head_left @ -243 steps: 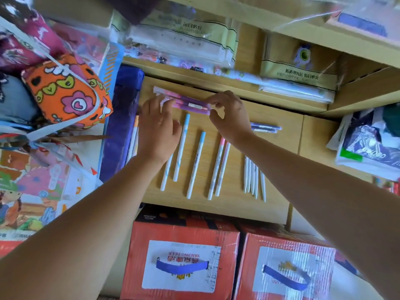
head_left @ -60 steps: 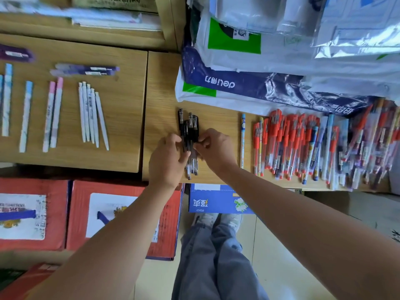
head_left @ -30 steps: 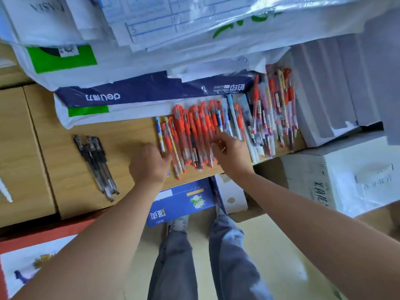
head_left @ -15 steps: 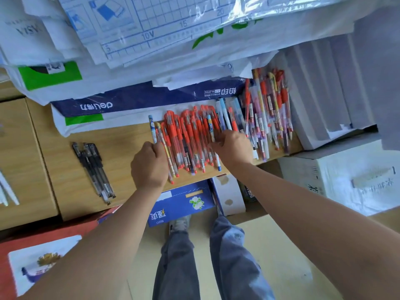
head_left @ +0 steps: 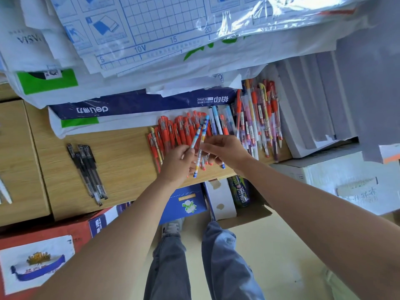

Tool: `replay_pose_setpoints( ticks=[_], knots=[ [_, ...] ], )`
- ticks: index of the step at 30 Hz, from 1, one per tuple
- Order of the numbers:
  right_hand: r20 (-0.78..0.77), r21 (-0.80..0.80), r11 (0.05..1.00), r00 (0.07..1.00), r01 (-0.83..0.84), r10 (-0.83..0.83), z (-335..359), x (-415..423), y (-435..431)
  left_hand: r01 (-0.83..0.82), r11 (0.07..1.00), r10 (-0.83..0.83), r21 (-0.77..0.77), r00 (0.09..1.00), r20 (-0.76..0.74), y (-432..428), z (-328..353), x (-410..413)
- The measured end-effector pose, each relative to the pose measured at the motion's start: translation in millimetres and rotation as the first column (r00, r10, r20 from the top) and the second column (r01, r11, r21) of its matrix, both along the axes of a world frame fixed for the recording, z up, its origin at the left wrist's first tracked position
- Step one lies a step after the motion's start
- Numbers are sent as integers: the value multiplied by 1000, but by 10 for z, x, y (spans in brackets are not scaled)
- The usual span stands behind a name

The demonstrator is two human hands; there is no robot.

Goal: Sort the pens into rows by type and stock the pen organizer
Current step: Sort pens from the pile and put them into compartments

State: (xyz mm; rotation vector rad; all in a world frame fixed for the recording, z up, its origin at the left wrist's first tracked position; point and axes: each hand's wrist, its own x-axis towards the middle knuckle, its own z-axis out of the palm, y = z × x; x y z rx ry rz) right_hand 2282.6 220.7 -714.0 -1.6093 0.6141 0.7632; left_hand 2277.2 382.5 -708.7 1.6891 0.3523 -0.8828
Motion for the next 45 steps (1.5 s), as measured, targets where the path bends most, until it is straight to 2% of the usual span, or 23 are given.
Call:
replay_pose_setpoints(
  ticks=[5, 7, 8, 10, 12, 17, 21, 25, 28, 33, 38, 40, 42, 45],
  knots=[
    [45, -56, 998, 999, 12, -9, 38, 31, 3, -36, 998, 32, -58, 997, -72, -112, 84, 15],
    [116, -184, 983, 992, -18, 39, 14, 43, -6, -37, 999, 34, -29, 995, -94, -119, 96, 21],
    [155, -299, 953, 983, -46, 97, -5, 45, -24, -45, 999, 44, -10, 993, -110, -112, 94, 23],
    [177, -548, 827, 948, -128, 264, -35, 32, -74, -58, 998, 61, 25, 990, -124, -84, 91, 31],
    [155, -686, 705, 910, -181, 384, -51, 7, -122, -64, 997, 69, 44, 990, -119, -54, 79, 34],
    [78, -807, 527, 837, -265, 542, -101, -13, -103, -63, 993, 69, 102, 996, -59, -2, 29, 24],
    [-75, -871, 343, 784, -353, 616, -164, 19, 26, -74, 991, 78, 113, 996, -33, 26, 9, 29],
    [-170, -852, 298, 766, -430, 619, -167, 45, 80, -66, 990, 69, 125, 997, -17, 66, 2, 40],
    [-165, -838, 332, 782, -433, 601, -169, 44, 76, -57, 989, 59, 135, 998, -8, 90, -20, 40],
    [-101, -773, 491, 842, -402, 530, -180, 40, 103, -49, 989, 51, 138, 999, -7, 110, -49, 35],
    [-105, -738, 523, 838, -426, 535, -200, -19, 148, -31, 990, 33, 139, 999, -13, 120, -57, 13],
    [-96, -728, 565, 873, -390, 478, -180, -9, 163, -34, 990, 36, 136, 999, -13, 120, -71, 3],
    [-21, -671, 686, 933, -280, 360, -148, 15, 160, -29, 991, 30, 131, 999, -12, 116, -72, -8],
    [64, -422, 891, 975, -169, 215, -17, 70, 161, -43, 995, 46, 89, 999, -29, 76, -48, -26]
  ],
)
